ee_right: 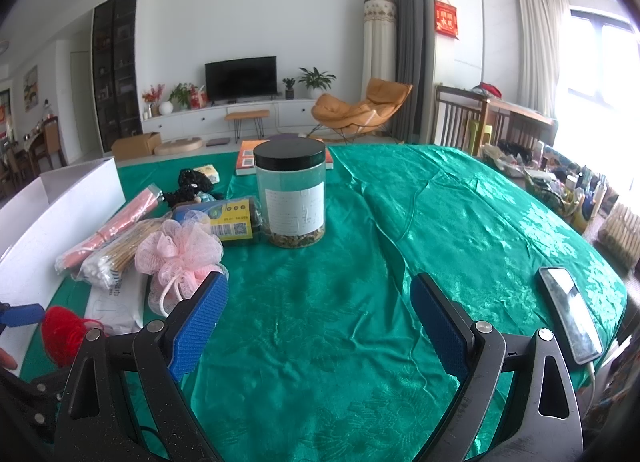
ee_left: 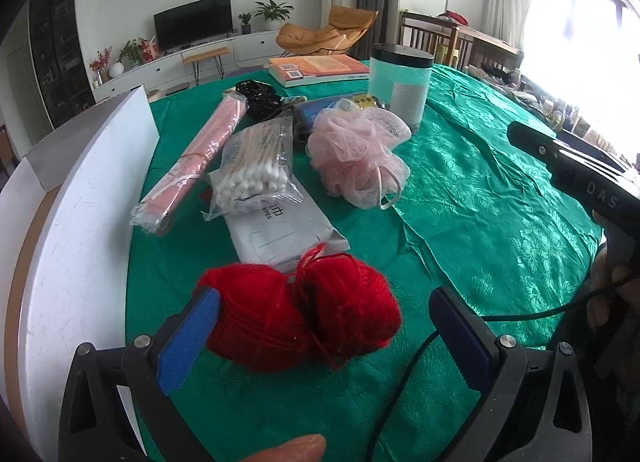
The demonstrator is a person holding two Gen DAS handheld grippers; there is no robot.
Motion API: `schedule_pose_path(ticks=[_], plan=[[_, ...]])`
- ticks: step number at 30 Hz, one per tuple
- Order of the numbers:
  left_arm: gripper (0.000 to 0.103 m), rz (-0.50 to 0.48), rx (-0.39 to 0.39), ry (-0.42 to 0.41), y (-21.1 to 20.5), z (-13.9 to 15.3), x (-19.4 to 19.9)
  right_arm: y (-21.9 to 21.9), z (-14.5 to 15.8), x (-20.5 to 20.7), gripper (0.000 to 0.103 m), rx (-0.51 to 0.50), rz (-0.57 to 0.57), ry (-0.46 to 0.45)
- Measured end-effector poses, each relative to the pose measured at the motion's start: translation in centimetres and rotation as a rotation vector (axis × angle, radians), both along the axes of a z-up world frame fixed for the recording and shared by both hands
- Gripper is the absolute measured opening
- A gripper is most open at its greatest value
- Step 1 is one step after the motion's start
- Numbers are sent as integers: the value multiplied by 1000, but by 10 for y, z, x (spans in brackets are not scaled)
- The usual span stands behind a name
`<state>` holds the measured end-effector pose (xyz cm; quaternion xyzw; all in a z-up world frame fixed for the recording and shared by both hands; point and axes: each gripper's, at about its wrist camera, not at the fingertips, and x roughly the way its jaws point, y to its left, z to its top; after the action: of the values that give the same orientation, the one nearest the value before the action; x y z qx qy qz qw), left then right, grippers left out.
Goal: Organize soft objects
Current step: 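Close the left gripper around the red yarn bundle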
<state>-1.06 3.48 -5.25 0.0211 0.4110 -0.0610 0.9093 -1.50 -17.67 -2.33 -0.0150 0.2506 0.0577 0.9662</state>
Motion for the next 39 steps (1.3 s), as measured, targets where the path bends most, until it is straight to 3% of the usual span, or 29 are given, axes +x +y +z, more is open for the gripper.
schedule_pose_path(ticks=[15, 26, 37, 39], plan=[[103, 35, 168, -22, -11, -20, 9, 4, -3, -1, 94, 13, -2, 4], [103, 115, 139, 12, 10, -26, 15, 3, -3, -2, 94, 14, 1, 12], [103, 141, 168, 53, 13, -36, 17, 2, -3, -2, 94, 16, 1, 13], [103, 158, 112, 99, 21, -44, 19, 3, -3, -2, 94, 16, 1, 13]])
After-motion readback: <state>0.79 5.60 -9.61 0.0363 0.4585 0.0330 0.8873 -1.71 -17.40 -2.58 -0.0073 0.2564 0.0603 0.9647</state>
